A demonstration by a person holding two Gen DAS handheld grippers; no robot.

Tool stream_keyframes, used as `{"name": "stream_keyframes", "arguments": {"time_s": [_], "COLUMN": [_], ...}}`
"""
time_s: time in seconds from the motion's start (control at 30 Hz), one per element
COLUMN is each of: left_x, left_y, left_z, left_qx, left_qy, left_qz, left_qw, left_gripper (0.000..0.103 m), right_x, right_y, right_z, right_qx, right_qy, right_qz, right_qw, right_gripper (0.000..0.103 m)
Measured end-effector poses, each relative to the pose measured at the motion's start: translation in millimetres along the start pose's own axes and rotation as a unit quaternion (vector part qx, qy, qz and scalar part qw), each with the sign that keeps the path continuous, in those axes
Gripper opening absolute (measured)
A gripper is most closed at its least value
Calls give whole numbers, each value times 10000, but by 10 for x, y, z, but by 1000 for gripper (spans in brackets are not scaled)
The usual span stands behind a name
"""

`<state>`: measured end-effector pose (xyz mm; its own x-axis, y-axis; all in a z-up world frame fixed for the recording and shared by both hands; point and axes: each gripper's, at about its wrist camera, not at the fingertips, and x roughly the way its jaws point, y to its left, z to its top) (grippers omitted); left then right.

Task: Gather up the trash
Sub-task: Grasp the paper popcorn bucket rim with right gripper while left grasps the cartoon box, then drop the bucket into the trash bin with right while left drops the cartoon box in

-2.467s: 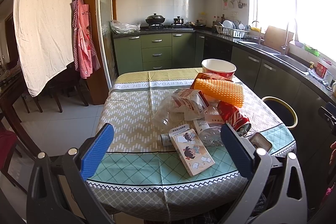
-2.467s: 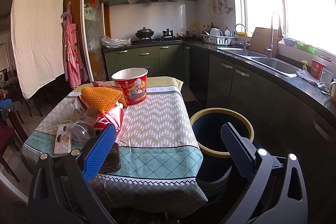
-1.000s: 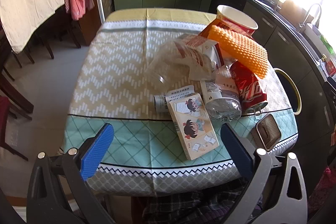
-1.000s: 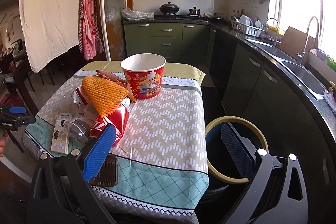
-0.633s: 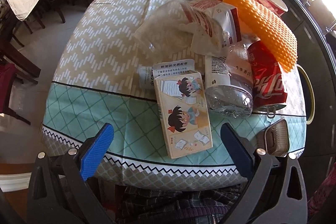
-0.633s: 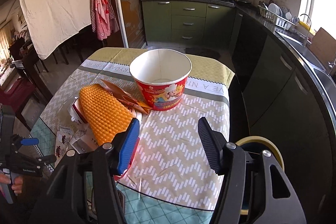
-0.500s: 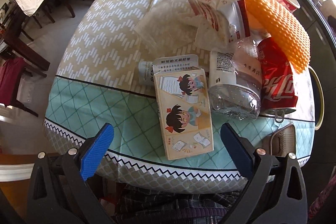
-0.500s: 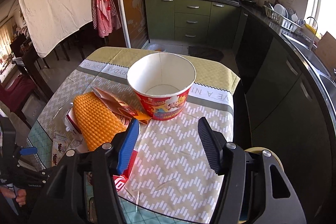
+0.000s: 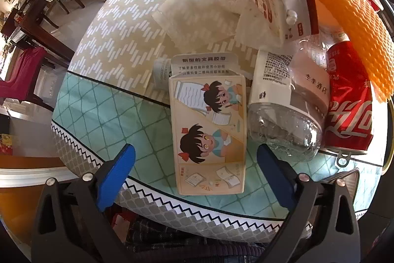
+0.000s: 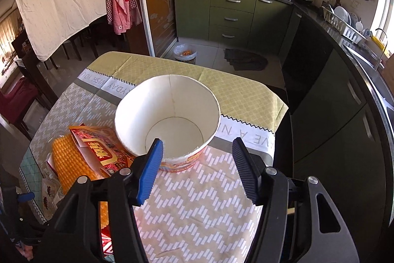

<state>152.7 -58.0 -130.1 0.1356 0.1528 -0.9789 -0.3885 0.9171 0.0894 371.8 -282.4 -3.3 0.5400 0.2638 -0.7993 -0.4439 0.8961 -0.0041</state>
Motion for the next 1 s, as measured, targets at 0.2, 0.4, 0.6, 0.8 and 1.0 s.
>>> {"name": "stream_keyframes", "arguments": {"time_s": [0.2, 0.4, 0.6, 0.8, 1.0], "left_x": [170, 196, 107, -154, -366], "left_y": [-48, -80, 19, 105, 318], "left_z": [45, 103, 88, -1, -74], "left_qx": [41, 337, 726, 1039, 1173], "left_qy": [294, 231, 8, -305, -565], "left_qz": [-304, -460, -509, -644, -792], "left_qw": [9991, 9981, 9961, 9920, 9883], "left_gripper": [66, 55, 55, 55, 55], "right_x": [194, 404, 602, 900, 1092], "right_y": [-144, -148, -170, -252, -312], "right_z": [96, 176, 412, 552, 555], "right_qx": [1, -87, 109, 487, 883], "right_qy": [185, 549, 791, 1196, 1383], "right_qz": [11, 89, -81, -80, 47], "right_qw": [9998, 9984, 9968, 9916, 9864], "right_gripper": [58, 55, 34, 24, 9]}}
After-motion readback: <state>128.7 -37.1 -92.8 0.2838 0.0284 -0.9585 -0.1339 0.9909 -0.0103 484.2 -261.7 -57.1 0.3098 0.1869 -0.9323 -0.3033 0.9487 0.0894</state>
